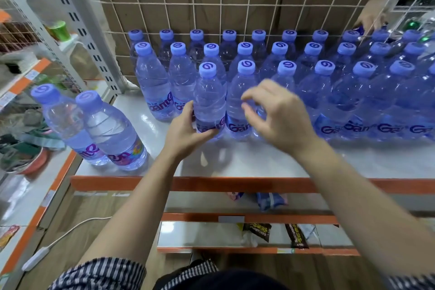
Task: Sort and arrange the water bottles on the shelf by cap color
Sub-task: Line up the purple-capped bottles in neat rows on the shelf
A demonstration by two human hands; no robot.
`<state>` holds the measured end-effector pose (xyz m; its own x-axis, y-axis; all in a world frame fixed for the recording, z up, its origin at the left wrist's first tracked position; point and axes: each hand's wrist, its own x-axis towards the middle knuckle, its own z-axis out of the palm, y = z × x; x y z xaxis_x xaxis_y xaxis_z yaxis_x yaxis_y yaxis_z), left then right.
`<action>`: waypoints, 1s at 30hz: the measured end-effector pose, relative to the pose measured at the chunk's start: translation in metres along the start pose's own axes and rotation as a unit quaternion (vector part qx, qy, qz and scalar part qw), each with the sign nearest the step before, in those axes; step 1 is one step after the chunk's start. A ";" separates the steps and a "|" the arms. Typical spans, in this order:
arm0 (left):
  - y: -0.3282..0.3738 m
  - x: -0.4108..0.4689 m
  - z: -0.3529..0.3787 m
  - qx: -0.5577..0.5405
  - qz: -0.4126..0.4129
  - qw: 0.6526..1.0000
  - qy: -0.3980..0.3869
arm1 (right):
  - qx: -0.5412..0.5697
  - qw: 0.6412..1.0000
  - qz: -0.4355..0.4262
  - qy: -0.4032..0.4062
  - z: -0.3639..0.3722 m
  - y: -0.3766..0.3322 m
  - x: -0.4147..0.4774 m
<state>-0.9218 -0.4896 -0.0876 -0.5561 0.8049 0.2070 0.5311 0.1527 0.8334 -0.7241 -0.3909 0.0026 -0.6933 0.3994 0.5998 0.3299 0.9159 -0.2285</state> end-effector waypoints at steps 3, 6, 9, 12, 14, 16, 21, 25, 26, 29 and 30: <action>-0.004 -0.003 0.007 -0.010 -0.009 1.000 0.008 | 0.057 0.991 0.063 -0.105 0.030 0.003 -0.048; -0.005 -0.004 0.012 0.003 -0.011 0.999 0.037 | 0.063 0.974 0.113 -0.185 0.053 0.007 -0.078; -0.006 -0.008 0.016 0.006 -0.011 0.999 0.051 | 0.049 0.975 0.111 -0.188 0.064 0.009 -0.091; -0.007 -0.013 0.020 0.009 -0.021 0.998 0.056 | 0.043 0.978 0.104 -0.173 0.066 0.010 -0.094; -0.006 -0.015 0.021 0.010 -0.033 0.998 0.050 | 0.038 0.980 0.099 -0.168 0.066 0.009 -0.094; -0.002 -0.019 0.017 0.032 -0.041 0.998 0.041 | 0.038 0.979 0.098 -0.172 0.066 0.008 -0.094; 0.022 -0.042 -0.023 0.154 0.057 0.978 0.125 | 0.136 0.974 0.097 -0.155 0.062 -0.019 -0.076; 0.050 -0.056 -0.083 0.199 0.160 0.941 0.221 | 0.212 0.970 0.039 -0.114 0.058 -0.069 -0.028; 0.055 -0.057 -0.098 0.208 0.178 0.931 0.241 | 0.225 0.969 0.025 -0.102 0.057 -0.082 -0.014; 0.057 -0.056 -0.143 0.238 0.209 0.905 0.283 | 0.249 0.965 -0.016 -0.080 0.056 -0.119 0.024; 0.054 -0.055 -0.158 0.250 0.208 0.900 0.292 | 0.252 0.964 -0.026 -0.080 0.057 -0.129 0.035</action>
<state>-0.9636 -0.6157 0.0270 -0.4071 0.4357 0.8028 0.9104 0.2648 0.3180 -0.8274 -0.4932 0.0098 -0.8032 0.3166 0.5045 -0.0340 0.8213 -0.5694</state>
